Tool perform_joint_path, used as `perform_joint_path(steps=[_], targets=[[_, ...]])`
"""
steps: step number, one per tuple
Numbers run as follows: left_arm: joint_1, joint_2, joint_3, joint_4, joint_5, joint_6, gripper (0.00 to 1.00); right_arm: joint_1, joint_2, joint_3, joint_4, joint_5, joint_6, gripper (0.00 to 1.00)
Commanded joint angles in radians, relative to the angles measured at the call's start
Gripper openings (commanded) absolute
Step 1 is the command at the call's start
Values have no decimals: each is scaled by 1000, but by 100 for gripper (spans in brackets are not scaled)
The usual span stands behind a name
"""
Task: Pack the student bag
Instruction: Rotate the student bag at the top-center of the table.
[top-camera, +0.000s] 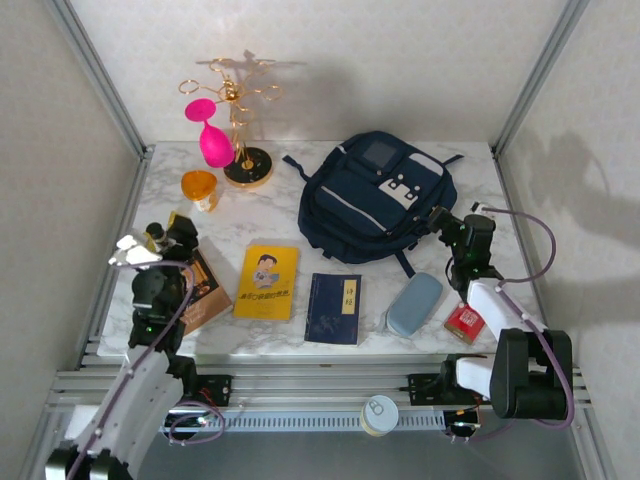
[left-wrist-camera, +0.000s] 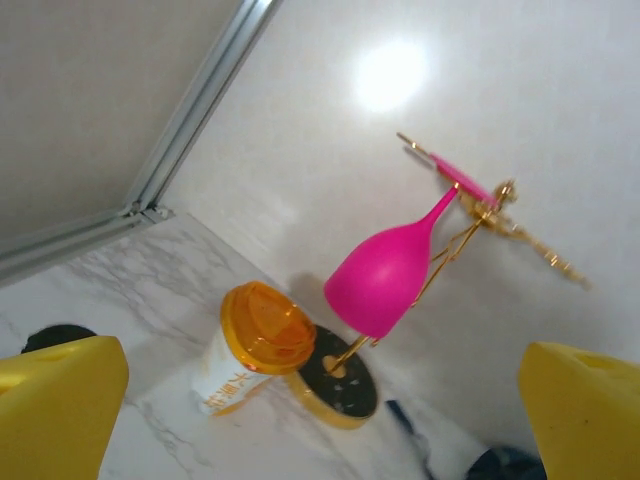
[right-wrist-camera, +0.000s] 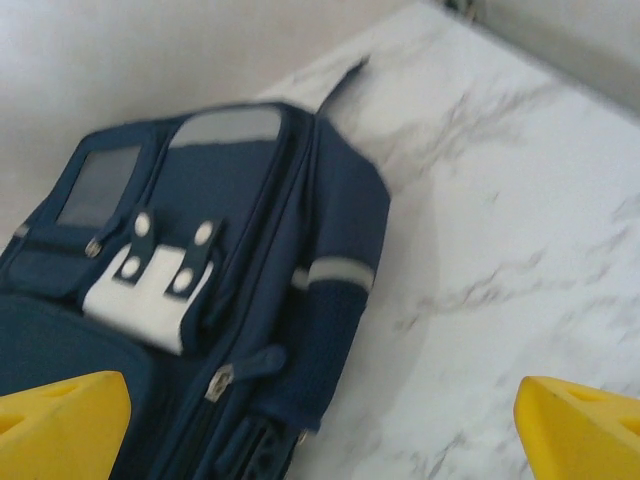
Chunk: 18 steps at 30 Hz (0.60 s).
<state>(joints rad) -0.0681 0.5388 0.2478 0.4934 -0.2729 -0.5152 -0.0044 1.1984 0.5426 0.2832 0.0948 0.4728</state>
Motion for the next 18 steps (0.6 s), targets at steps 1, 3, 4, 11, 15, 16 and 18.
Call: perform_joint_path(steps=[1, 3, 4, 11, 15, 16, 18], targets=[[7, -48, 23, -196, -44, -203, 99, -8, -7, 54, -232, -169, 128, 99], [7, -38, 59, -272, 1, -212, 99, -13, -14, 93, -344, -111, 116, 99], [5, -31, 79, -307, 34, -210, 99, -15, -35, 98, -371, -100, 106, 99], [-46, 110, 176, -458, 262, -305, 99, -13, -150, 43, -432, -354, 169, 99], [-203, 184, 201, -454, 288, -338, 99, 9, -203, 13, -475, -404, 190, 99], [-254, 198, 204, -448, 284, -346, 99, 18, -211, 11, -490, -416, 194, 99], [-343, 226, 209, -429, 281, -365, 99, 36, -214, 4, -504, -458, 203, 99]])
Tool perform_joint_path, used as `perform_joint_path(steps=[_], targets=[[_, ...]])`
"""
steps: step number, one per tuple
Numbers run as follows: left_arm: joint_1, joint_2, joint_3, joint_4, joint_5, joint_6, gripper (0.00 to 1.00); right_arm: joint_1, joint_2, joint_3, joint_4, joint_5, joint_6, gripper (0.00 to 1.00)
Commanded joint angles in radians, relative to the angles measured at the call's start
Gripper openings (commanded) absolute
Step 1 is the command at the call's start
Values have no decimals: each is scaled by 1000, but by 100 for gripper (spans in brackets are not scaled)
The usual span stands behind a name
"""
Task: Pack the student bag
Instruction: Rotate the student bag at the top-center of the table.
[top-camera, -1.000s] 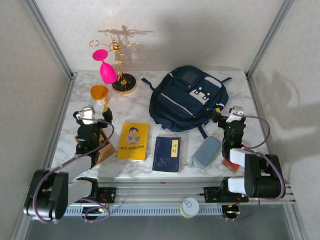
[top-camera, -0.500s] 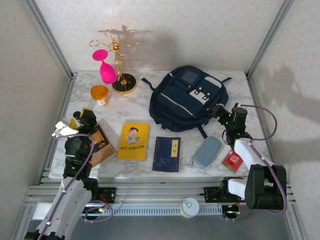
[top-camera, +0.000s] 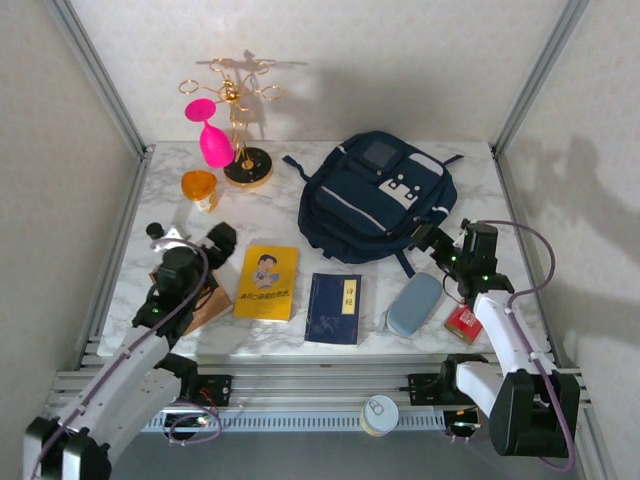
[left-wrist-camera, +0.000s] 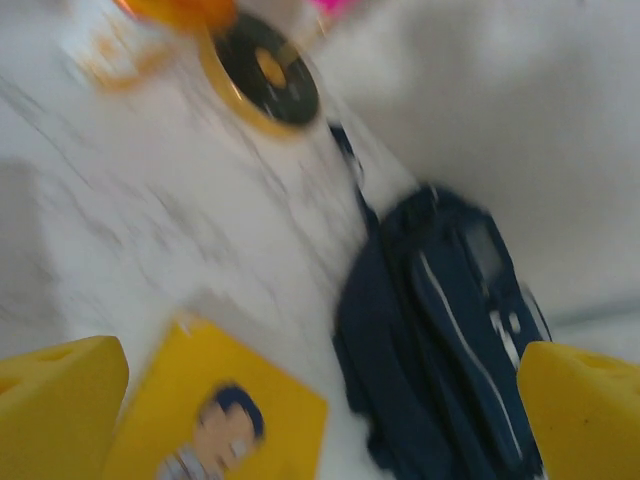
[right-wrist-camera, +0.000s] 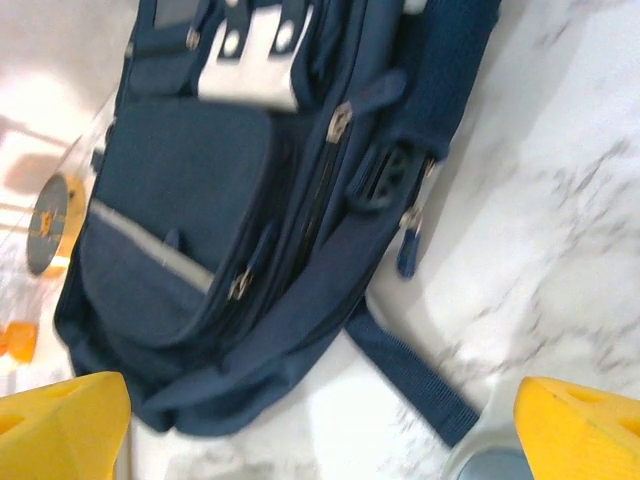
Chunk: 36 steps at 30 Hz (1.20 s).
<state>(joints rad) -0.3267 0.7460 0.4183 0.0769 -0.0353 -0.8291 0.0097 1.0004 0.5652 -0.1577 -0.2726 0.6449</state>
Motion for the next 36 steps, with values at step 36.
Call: perform_joint_path(steps=[36], targets=[[-529, 894, 430, 367, -95, -41, 99, 59, 433, 228, 105, 180, 104, 99]])
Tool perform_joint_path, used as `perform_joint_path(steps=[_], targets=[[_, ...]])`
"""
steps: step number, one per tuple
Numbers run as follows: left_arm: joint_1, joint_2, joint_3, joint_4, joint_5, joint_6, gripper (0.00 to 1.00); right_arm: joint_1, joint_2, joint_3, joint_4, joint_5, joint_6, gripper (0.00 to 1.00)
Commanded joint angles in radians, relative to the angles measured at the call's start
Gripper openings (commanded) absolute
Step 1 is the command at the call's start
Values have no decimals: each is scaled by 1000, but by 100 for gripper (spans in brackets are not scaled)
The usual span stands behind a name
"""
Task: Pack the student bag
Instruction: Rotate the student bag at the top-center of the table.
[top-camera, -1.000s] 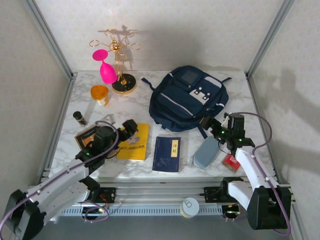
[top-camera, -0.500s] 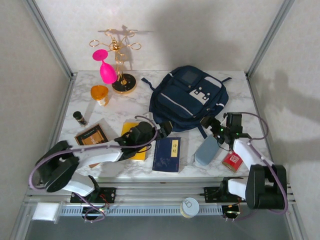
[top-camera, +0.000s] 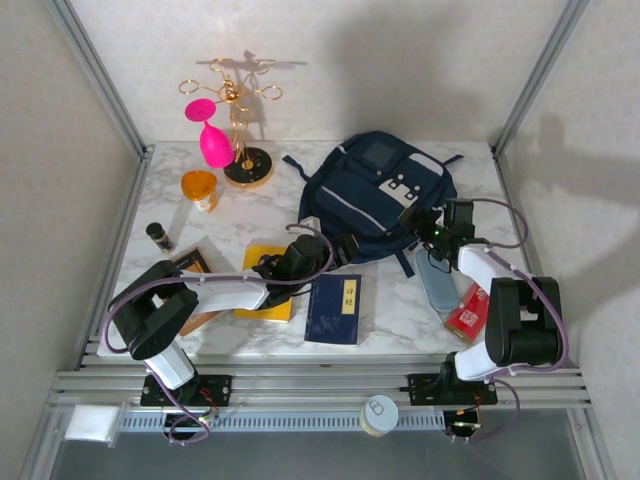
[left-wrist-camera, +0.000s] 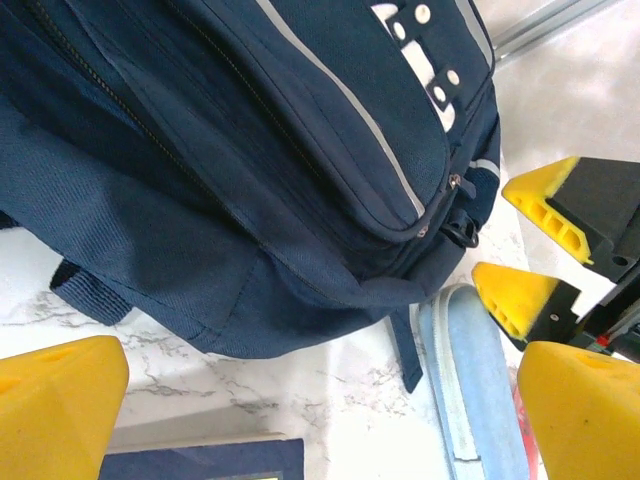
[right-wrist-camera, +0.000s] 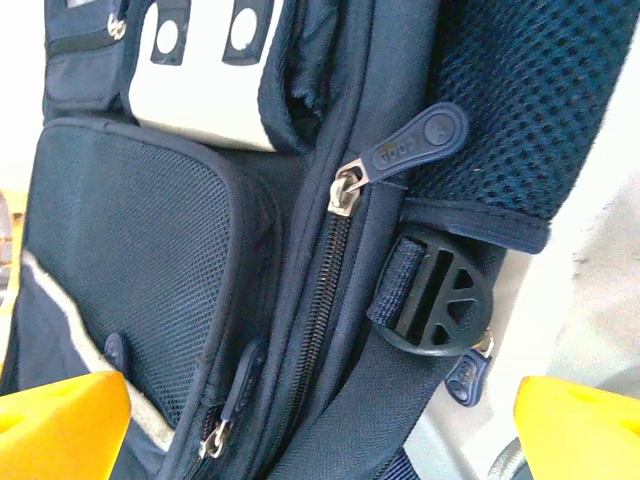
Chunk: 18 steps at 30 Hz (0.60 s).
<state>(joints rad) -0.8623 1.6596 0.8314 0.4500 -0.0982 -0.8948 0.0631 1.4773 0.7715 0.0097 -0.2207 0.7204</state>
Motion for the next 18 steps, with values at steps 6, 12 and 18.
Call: perform_joint_path(steps=[6, 12, 18], targets=[[8, -40, 23, -36, -49, 28, 99, 65, 47, 110, -113, 89, 12, 99], [23, -52, 40, -118, -108, 17, 99, 155, 130, 141, -51, 57, 55, 99], [66, -79, 15, -164, -89, 20, 99, 315, 211, 194, -1, 63, 125, 99]])
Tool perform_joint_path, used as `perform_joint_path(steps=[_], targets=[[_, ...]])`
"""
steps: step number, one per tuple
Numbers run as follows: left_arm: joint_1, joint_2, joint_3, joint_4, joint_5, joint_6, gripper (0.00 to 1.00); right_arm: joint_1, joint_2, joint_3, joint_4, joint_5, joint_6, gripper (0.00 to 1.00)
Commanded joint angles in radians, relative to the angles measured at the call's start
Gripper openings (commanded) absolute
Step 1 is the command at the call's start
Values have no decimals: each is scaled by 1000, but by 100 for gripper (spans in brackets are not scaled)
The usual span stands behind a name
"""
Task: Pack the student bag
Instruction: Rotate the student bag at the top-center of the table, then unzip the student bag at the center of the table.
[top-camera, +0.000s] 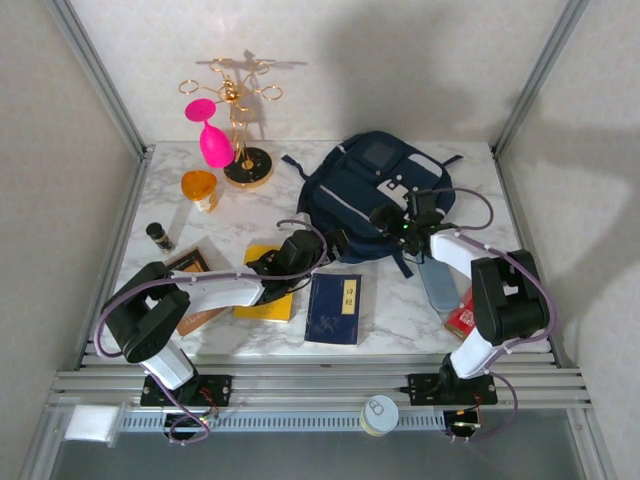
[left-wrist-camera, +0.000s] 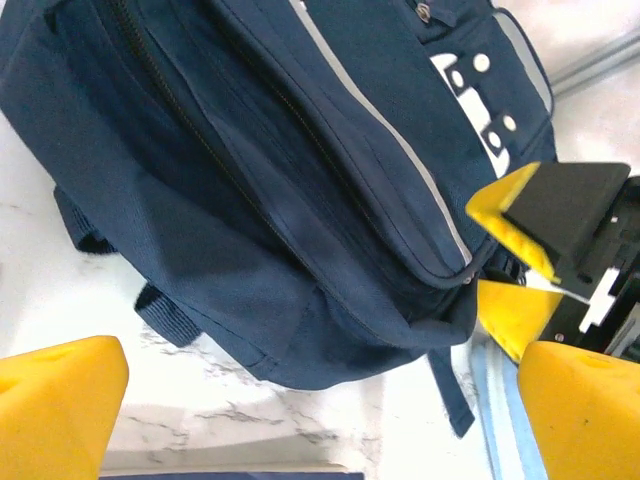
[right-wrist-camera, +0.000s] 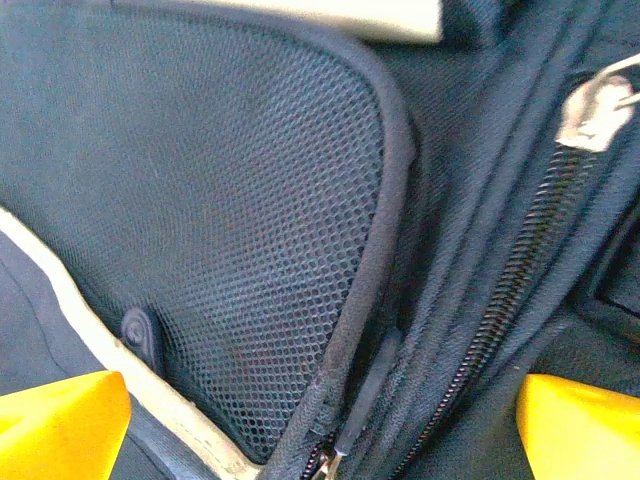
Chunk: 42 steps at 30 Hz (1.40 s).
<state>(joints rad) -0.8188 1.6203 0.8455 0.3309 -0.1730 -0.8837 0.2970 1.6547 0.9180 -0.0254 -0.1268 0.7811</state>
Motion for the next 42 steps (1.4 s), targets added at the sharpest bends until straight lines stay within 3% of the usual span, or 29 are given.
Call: perform_joint_path(steps=[1, 5, 8, 16, 21, 32, 35, 42], targets=[[33, -40, 1, -50, -1, 9, 99, 110, 50, 65, 37, -33, 75, 99], [64, -48, 7, -82, 23, 9, 99, 202, 58, 115, 39, -17, 101, 99], [67, -62, 1, -78, 50, 20, 99, 194, -22, 96, 20, -12, 87, 99], [36, -21, 54, -123, 68, -4, 99, 1, -132, 12, -105, -56, 7, 99], [1, 46, 116, -130, 92, -9, 99, -35, -118, -16, -93, -10, 26, 97], [-16, 89, 142, -148, 81, -12, 99, -65, 43, 32, 9, -43, 121, 72], [-16, 97, 147, -159, 79, -8, 99, -65, 67, 28, 35, -33, 144, 70], [26, 142, 153, -154, 74, 22, 99, -65, 143, 48, 91, -58, 124, 54]])
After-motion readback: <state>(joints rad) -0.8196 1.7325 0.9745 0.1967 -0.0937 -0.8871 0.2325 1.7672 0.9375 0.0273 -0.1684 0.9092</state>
